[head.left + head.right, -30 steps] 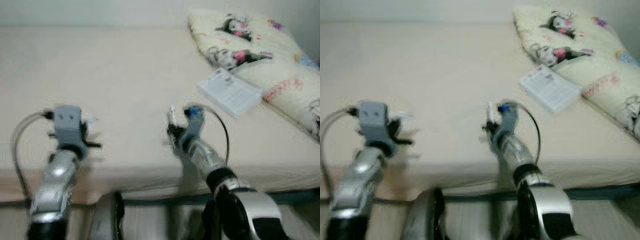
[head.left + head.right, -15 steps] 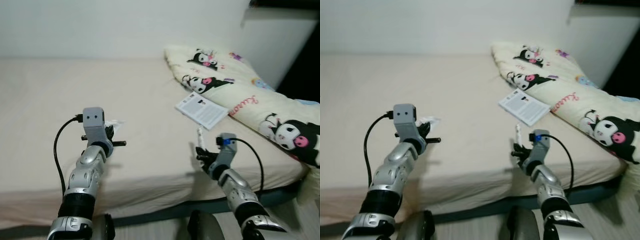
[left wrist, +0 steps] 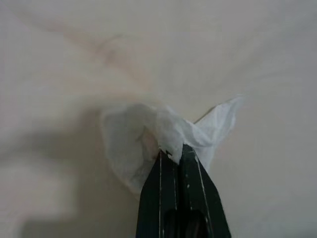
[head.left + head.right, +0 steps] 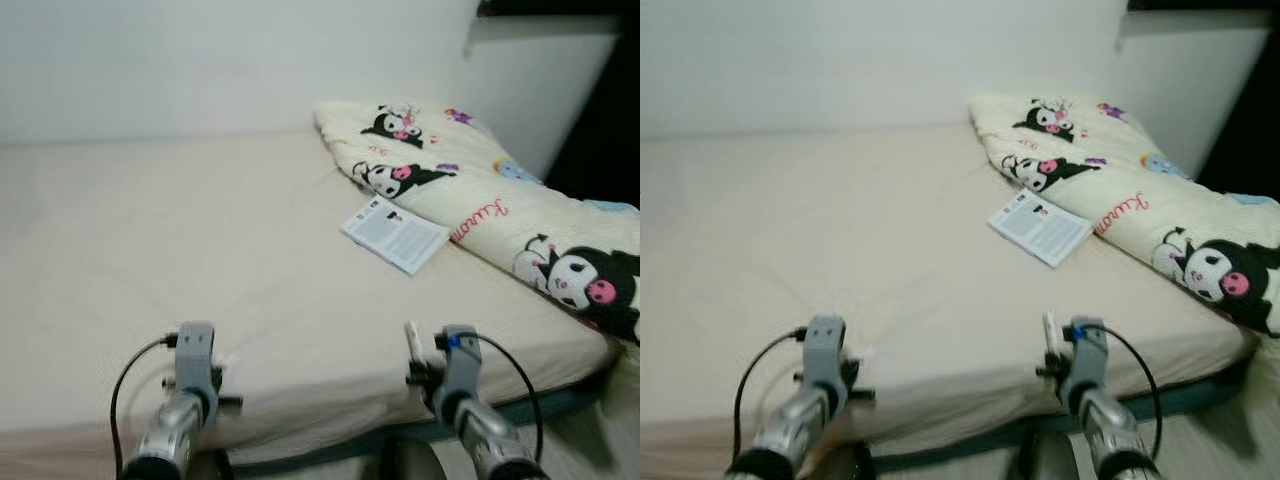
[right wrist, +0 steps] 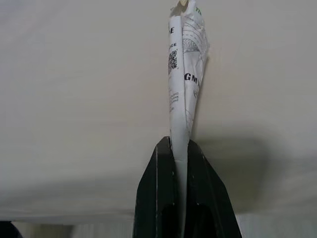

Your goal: Clean up the room

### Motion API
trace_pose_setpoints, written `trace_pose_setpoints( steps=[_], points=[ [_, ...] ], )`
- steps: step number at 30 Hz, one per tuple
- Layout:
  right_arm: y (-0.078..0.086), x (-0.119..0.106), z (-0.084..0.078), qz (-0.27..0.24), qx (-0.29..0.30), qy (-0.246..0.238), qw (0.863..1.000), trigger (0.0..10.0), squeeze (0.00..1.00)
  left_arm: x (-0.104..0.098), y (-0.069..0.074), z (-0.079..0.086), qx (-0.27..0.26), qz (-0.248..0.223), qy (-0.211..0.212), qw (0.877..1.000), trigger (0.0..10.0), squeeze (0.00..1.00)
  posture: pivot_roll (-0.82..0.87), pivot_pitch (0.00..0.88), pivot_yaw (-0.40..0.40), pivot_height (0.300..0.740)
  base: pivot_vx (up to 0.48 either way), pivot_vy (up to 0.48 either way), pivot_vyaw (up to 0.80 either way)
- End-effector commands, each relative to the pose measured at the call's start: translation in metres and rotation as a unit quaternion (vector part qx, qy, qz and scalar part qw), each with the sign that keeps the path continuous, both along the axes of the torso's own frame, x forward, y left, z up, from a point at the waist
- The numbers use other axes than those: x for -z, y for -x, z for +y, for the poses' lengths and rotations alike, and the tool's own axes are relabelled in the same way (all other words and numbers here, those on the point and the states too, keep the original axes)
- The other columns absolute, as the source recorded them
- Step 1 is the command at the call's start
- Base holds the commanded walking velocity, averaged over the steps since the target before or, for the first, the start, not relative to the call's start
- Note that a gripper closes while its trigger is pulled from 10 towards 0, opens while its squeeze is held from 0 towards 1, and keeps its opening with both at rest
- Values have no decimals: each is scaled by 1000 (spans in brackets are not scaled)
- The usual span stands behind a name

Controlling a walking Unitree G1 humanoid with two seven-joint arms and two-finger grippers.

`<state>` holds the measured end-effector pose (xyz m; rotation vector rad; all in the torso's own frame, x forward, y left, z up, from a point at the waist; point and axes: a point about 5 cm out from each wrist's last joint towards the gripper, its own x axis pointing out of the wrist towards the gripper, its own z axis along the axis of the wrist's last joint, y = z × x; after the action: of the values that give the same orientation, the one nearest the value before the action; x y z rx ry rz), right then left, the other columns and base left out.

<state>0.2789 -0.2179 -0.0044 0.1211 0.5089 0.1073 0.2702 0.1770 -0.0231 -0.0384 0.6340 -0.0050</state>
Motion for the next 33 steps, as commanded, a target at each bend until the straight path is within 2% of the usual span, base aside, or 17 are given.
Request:
trace_pose_setpoints(
  steps=[1,3,6,9,15,24,31,32,33],
  points=[
    [38,33,-9,86,28,11,996,0,0,41,55,21,-35,117,-17,992,10000,0,91,0,-12,596,0,0,0],
    [50,41,-12,108,39,13,993,0,0,50,70,25,-48,143,-18,988,10000,0,91,0,-14,606,0,0,0],
    [64,50,-15,134,53,12,989,0,0,56,83,28,-54,164,-23,985,10000,0,88,0,-18,621,0,0,0],
    [72,54,-18,147,60,13,987,0,0,58,87,28,-51,169,-25,984,10000,0,94,0,-22,631,0,0,0],
    [77,57,-20,158,67,13,985,0,0,57,83,28,-45,165,-28,985,10000,0,104,0,-31,656,0,0,0],
    [67,51,-19,141,60,20,988,0,0,49,66,22,-48,138,-12,989,10000,0,105,0,-38,701,0,0,0],
    [64,48,-21,135,59,24,989,0,0,48,64,17,-44,139,-1,989,10000,0,103,0,-37,731,-430,0,0],
    [63,47,-22,128,59,28,990,1569,0,49,64,16,-43,139,1,989,10000,0,103,0,-37,731,-480,0,0],
    [62,46,-22,124,60,31,990,1569,0,49,64,16,-43,138,2,989,10000,0,101,0,-34,731,-480,0,0]
  ],
)
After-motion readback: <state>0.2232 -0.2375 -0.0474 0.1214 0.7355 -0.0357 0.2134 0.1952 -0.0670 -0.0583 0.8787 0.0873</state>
